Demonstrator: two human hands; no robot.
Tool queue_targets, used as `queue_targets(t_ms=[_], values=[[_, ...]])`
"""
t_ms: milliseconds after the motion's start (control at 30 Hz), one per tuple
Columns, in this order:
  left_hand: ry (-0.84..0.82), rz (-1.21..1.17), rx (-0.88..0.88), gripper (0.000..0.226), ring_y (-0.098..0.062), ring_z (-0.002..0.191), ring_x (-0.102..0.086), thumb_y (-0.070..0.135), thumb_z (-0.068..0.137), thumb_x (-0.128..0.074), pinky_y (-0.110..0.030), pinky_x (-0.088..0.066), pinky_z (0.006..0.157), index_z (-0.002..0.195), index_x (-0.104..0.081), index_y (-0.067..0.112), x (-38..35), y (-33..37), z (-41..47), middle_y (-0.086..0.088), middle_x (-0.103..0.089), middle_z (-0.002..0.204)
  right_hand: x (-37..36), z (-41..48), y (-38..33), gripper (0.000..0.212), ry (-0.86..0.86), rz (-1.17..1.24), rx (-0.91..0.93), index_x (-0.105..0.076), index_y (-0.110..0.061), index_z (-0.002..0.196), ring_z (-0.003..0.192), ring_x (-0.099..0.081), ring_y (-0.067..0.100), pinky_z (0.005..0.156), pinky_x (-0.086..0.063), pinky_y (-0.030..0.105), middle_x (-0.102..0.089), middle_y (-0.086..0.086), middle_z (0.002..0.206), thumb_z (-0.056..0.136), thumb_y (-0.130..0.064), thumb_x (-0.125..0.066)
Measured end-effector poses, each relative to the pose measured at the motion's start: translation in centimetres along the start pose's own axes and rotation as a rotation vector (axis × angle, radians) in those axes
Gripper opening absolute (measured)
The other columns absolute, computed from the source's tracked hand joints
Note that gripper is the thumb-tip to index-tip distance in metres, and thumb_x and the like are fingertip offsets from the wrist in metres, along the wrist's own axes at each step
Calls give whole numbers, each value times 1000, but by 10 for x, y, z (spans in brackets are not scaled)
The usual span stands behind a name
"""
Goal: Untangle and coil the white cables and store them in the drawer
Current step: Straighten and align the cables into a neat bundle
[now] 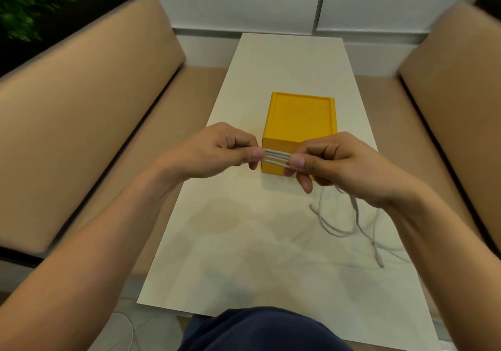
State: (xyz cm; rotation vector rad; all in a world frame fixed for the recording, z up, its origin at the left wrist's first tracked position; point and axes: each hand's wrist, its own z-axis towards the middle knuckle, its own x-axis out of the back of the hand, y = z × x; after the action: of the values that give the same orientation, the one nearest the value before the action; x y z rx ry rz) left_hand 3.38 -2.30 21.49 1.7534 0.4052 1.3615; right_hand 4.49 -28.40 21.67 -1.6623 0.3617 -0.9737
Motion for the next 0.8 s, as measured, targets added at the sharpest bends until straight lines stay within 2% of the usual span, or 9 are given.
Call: queue_targets(t_ms=[100, 233, 300, 367, 500, 567, 667, 733, 800], values=[[6, -23, -53, 29, -7, 54, -33, 30, 100, -63, -15, -27, 51, 74, -72, 21, 4, 1, -1, 13, -41, 53, 6, 7, 8, 30, 26, -146, -80, -78, -18, 90, 57, -42, 12, 56, -37, 27, -74, -1, 73, 101, -38, -59], [48, -92, -45, 30, -13, 57, -33, 35, 101, -60, -27, -27, 52, 78, -73, 22, 5, -2, -5, 11, -39, 56, 5, 15, 15, 42, 188, -416, -70, -70, -20, 73, 50, -42, 7, 49, -31, 22, -60, -12, 55, 97, -53, -59], [47, -61, -14, 22, -14, 58, -32, 33, 104, -58, -27, -28, 52, 91, -72, 22, 4, -3, -6, 11, -38, 59, 9, 13, 16, 44, 201, -375, -16, -66, -18, 72, 52, -40, 6, 52, -30, 24, -51, -10, 54, 99, -52, -57], [16, -62, 10, 17, -16, 59, -32, 30, 105, -56, -27, -29, 51, 100, -69, 20, 3, -2, -6, 8, -38, 62, 12, 10, 17, 47, 159, -154, -3, -63, -14, 71, 60, -40, 10, 59, -31, 29, -49, -8, 61, 100, -51, -58], [-20, -3, -9, 26, -9, 58, -33, 34, 102, -58, -18, -27, 54, 86, -74, 21, 5, 3, -8, 13, -40, 59, 9, 5, 16, 49, 114, 129, -24, -61, -3, 71, 55, -33, 9, 54, -29, 21, -47, -6, 59, 94, -46, -58], [-60, 18, 26, 26, -8, 54, -34, 29, 103, -61, -15, -28, 51, 85, -76, 18, 8, 5, -9, 9, -43, 60, 8, 3, 16, 49, 132, 63, -33, -66, -2, 74, 55, -35, 10, 54, -30, 20, -48, -5, 58, 92, -48, -59], [-111, 92, 83, 26, -5, 46, -38, 26, 103, -60, -13, -29, 45, 87, -77, 14, 8, 7, -10, -1, -55, 66, 6, 0, 16, 37, 161, -118, -34, -77, -17, 78, 56, -38, 12, 54, -31, 27, -47, 7, 60, 92, -49, -64], [-120, 118, 82, 26, -7, 48, -36, 27, 103, -60, -17, -30, 48, 86, -76, 17, 6, 5, -10, 3, -51, 60, 5, 0, 15, 28, 149, -214, -23, -79, -23, 87, 55, -38, 12, 54, -30, 32, -49, 10, 61, 94, -47, -67], [-108, 128, 81, 26, -9, 50, -34, 27, 104, -59, -16, -28, 50, 85, -75, 18, 5, 4, -11, 11, -41, 53, 6, -1, 14, 26, 120, -278, -9, -78, -24, 86, 52, -39, 10, 51, -32, 28, -55, 5, 60, 94, -47, -67]])
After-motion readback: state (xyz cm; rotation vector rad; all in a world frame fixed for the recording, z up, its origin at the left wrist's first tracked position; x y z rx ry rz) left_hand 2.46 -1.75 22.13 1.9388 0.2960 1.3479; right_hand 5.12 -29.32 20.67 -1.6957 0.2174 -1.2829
